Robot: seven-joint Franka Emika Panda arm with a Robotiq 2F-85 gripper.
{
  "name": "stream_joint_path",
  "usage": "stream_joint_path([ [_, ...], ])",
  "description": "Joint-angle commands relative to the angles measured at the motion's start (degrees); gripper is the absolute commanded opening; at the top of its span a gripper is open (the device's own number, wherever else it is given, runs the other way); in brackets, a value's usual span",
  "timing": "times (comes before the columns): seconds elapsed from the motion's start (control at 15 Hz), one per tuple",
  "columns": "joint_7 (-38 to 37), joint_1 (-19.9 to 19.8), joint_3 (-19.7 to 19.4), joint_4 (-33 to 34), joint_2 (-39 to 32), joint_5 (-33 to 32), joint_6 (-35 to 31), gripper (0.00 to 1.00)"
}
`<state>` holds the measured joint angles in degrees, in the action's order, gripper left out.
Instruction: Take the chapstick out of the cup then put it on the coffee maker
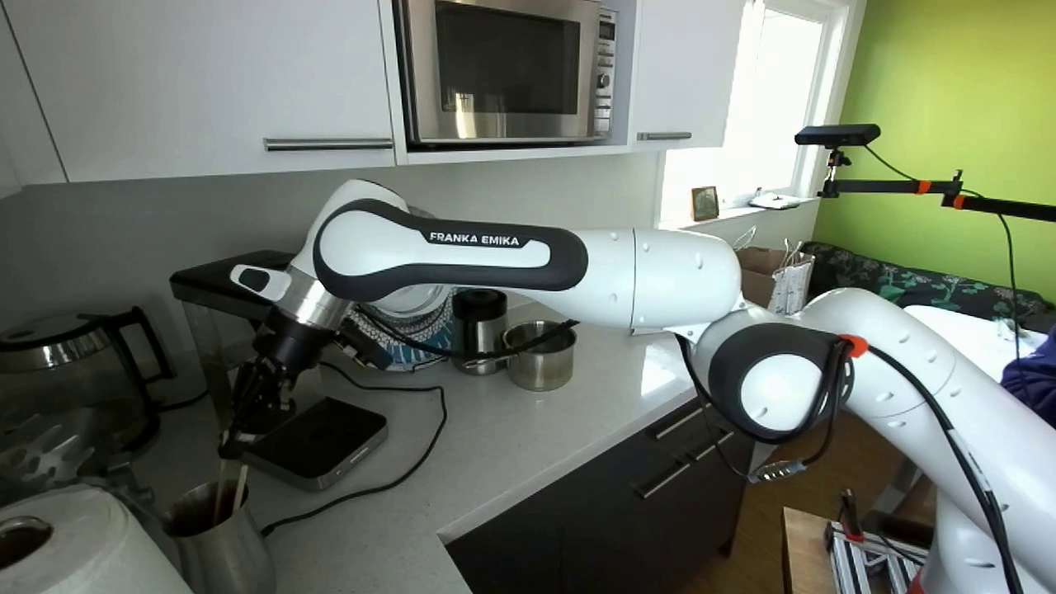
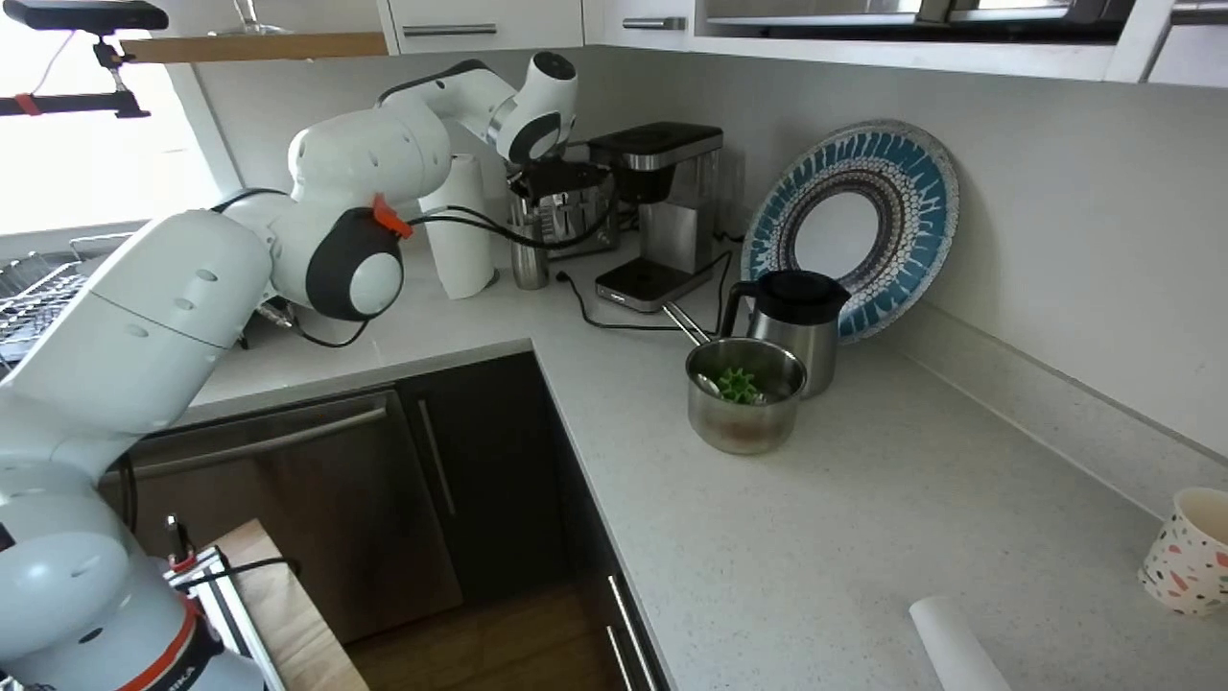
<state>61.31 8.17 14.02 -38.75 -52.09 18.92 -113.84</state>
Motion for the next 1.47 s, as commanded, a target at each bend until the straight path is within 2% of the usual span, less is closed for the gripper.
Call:
stream_joint_path([
  [0.0, -3.4, 2.3, -1.4, 2.8, 0.3, -2.7, 4.5, 0.01],
  [0.33, -9.2, 4.6, -2.5, 4.1, 3.3, -5.9, 9.9, 0.01],
  [0.87, -16.8, 7.8, -5.2, 5.0, 8.0, -10.6, 12.0, 0.01],
  [1.4, -29.0, 16.5, -10.8, 5.7, 10.9, -21.2, 14.8, 0.01],
])
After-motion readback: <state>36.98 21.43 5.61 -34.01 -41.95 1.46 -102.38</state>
